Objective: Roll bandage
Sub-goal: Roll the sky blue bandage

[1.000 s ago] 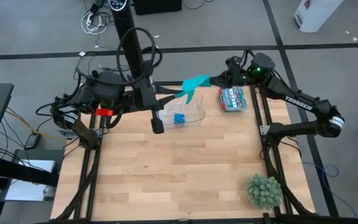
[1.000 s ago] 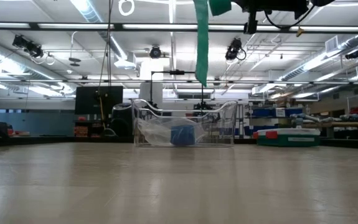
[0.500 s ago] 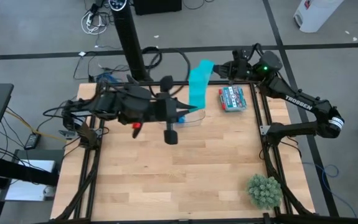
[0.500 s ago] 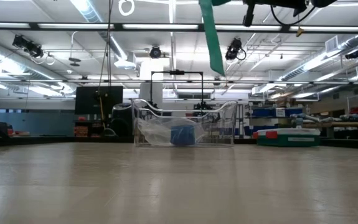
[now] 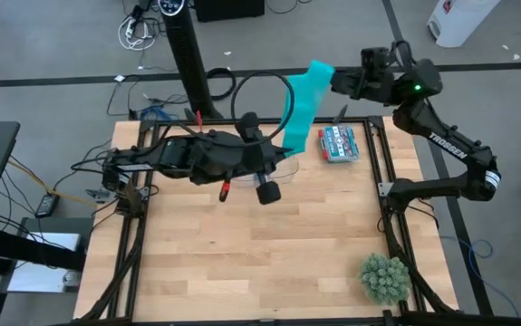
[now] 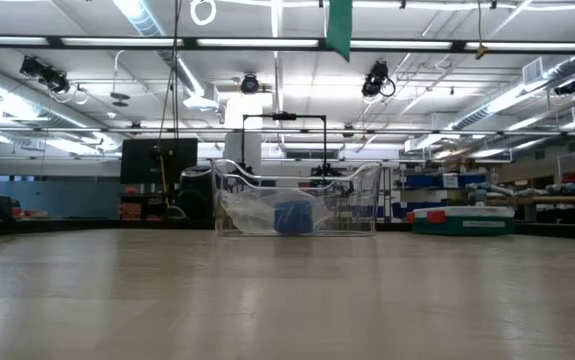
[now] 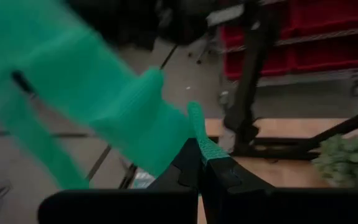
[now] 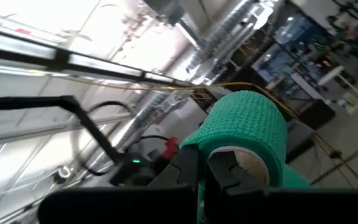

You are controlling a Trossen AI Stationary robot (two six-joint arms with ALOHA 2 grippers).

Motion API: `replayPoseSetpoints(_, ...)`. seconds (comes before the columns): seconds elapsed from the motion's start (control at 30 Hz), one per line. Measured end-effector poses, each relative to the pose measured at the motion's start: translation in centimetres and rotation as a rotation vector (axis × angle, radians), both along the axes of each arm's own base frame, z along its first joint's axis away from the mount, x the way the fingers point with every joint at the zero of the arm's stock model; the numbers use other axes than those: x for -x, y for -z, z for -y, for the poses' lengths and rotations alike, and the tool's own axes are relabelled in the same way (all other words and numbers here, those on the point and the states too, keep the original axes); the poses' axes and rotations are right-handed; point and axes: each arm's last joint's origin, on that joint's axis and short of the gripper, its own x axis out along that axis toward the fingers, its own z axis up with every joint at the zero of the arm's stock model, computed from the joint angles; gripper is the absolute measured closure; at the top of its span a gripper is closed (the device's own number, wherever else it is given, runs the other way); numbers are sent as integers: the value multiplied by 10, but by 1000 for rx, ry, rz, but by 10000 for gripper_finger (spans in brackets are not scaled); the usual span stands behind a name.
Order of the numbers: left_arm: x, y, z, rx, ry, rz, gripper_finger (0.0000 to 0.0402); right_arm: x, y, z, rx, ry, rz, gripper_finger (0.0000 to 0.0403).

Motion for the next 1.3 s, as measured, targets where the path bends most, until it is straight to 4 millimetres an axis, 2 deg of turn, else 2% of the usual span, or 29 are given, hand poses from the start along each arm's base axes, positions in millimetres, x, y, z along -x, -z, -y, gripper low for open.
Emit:
replayPoseSetpoints(0.2, -7, 3, -17, -12, -56, -5, 396, 3, -19, -13, 41, -44, 45, 403)
replayPoseSetpoints(0.4, -16, 8, -30, 2, -64, 0, 390, -2, -22, -25, 56, -72, 63, 403)
replayPoseSetpoints(0.5, -22, 10, -33, 27, 11, 8, 360, -5, -21, -29, 62, -84, 53, 403)
replayPoseSetpoints(0.7, -23, 11, -35, 35, 20, 8, 258, -6, -20, -29, 67, -81, 50, 403)
replayPoseSetpoints(0.8, -19, 8, -35, 40, 16, 13, 222, -5, -19, -26, 77, -77, 30, 403)
replayPoseSetpoints(0.9, -9, 0, -33, 47, 21, 30, 204, -3, -16, -21, 86, -71, -6, 403)
replayPoseSetpoints(1.03, 7, -11, -31, 60, 29, 46, 203, 1, -17, -14, 105, -49, -5, 403)
replayPoseSetpoints(1.3, 19, -9, -30, 57, 43, -35, 208, 8, -18, -6, 144, -23, -1, 403)
